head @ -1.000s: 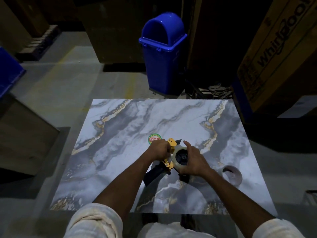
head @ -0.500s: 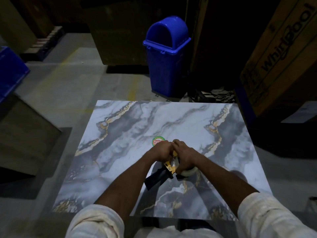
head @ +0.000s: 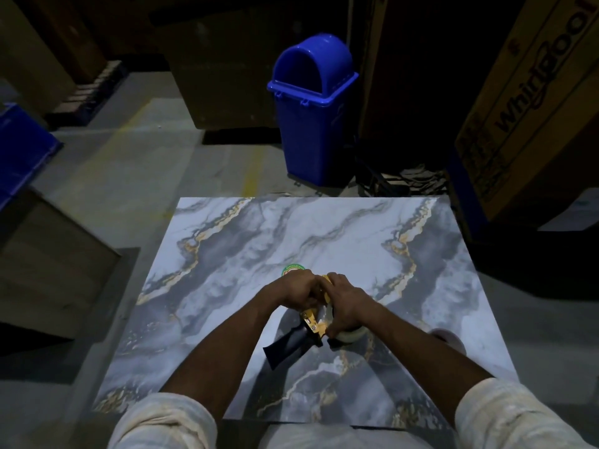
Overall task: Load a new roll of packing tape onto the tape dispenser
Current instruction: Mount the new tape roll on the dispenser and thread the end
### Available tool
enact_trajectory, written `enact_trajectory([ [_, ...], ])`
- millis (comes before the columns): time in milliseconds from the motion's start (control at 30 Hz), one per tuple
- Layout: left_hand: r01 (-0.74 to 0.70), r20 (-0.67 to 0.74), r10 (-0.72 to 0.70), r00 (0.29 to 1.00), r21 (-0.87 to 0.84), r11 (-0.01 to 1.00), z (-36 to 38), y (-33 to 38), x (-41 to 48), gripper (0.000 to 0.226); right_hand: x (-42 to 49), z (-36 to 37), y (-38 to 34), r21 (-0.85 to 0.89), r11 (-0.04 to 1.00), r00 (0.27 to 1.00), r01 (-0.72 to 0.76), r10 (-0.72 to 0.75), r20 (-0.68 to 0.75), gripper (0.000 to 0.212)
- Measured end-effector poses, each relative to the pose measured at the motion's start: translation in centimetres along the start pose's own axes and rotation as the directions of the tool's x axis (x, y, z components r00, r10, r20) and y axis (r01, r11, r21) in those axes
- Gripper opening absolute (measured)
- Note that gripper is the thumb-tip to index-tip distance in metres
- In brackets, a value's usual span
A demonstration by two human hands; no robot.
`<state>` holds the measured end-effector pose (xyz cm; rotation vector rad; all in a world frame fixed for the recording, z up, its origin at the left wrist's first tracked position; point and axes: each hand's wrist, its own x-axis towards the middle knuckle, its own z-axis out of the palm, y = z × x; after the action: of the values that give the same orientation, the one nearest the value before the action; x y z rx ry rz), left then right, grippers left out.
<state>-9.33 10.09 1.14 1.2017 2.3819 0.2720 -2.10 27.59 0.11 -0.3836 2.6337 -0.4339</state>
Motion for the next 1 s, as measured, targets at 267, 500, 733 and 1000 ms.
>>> enact_trajectory([
  [267,0.073,-0.057,-0.071,0.996,0.030,0.997,-0.8,-1.8,-1.2,0.014,-0.4,-0.4,0.9,0.042,0.998,0.998,-0.056,0.055,0.016,0.135],
  [500,0.141,-0.105,-0.127,0.986,0.138,0.980,-0.9,-2.9,-0.9,0.016,-0.3,-0.7,1.1,0.072,0.996,0.998,-0.061,0.062,-0.006,0.134],
  [733,0.139,-0.159,-0.094,0.983,0.298,0.944,-0.7,-2.8,-0.1,0.012,-0.3,0.0,1.4,0.070,0.993,0.996,-0.092,0.092,0.001,0.132],
  [1000,0.082,-0.215,0.006,0.976,0.397,0.914,-0.3,-3.5,-0.7,0.012,2.7,-4.4,0.9,0.195,0.969,0.988,-0.149,0.154,-0.014,0.090],
])
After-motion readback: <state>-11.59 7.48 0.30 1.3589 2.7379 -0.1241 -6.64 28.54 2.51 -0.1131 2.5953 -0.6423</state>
